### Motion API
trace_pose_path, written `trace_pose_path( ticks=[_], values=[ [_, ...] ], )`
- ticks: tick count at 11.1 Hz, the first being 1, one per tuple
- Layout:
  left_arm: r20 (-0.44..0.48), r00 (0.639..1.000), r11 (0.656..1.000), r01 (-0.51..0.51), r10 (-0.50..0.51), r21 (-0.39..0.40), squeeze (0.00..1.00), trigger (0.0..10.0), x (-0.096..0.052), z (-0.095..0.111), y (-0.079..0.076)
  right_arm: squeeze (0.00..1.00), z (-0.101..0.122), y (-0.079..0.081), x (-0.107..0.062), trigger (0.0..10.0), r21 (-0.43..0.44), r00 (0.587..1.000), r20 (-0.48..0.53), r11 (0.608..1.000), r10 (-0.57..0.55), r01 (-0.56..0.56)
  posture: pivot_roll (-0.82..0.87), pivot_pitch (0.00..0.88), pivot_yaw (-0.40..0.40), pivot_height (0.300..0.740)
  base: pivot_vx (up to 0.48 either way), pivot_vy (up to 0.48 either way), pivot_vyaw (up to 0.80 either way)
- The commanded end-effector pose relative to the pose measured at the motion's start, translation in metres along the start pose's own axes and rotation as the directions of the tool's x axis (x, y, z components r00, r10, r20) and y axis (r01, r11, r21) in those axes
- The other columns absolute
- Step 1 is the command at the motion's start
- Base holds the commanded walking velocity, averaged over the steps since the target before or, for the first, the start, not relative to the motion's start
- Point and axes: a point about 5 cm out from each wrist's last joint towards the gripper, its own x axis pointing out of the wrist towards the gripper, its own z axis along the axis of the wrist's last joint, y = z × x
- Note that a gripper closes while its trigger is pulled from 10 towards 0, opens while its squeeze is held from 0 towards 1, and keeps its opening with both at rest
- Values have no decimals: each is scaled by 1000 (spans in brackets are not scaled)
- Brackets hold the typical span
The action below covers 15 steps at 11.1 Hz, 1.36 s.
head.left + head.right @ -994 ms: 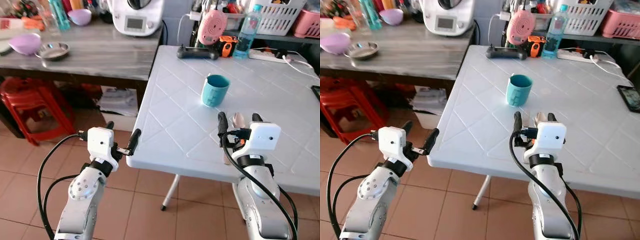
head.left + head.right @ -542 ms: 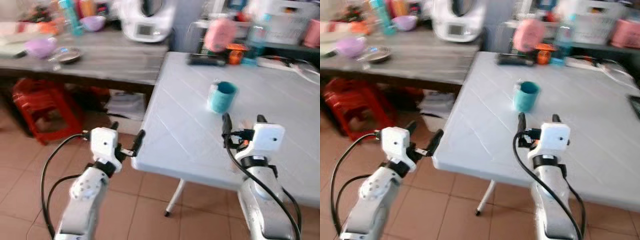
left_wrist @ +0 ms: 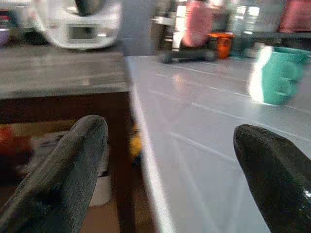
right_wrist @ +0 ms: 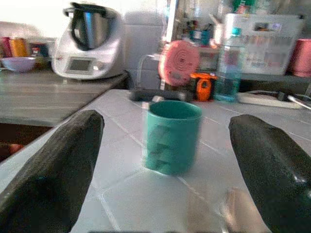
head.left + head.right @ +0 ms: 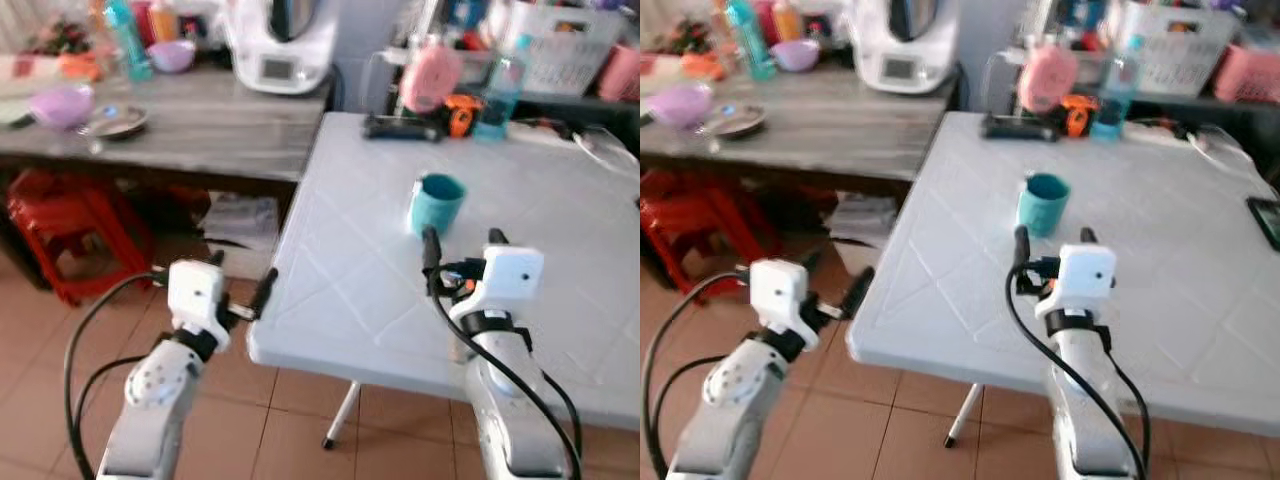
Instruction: Setting the table
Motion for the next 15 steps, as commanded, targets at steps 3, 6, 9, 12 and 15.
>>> trace_pose_path(
  ticks=[3,6,9,12,15],
  values=[
    [-9,970,970,244,-244,3,0,10000,0,3,-13,0,-24,-11,-5,10000,-17,988,-147,999,-47,45,69,67,-13,740,0,0,0],
    [-38,917,918,397,-397,-11,0,10000,-8,0,-26,0,-38,-18,-12,10000,-6,968,-237,996,-85,86,61,78,-13,740,0,0,0],
    [-25,910,911,413,-413,-13,0,10000,-7,3,-32,0,-43,-16,-11,10000,-6,958,-280,998,-63,64,62,86,-23,740,0,0,0],
    [-30,892,892,450,-451,-41,0,10000,-9,7,-36,0,-51,-18,-1,10000,13,939,-340,998,-54,62,58,98,-25,740,0,0,0],
    [-45,884,885,463,-465,-50,0,10000,-16,4,-38,0,-53,-17,2,10000,11,931,-361,998,-58,66,60,115,-21,740,0,0,0]
  ],
)
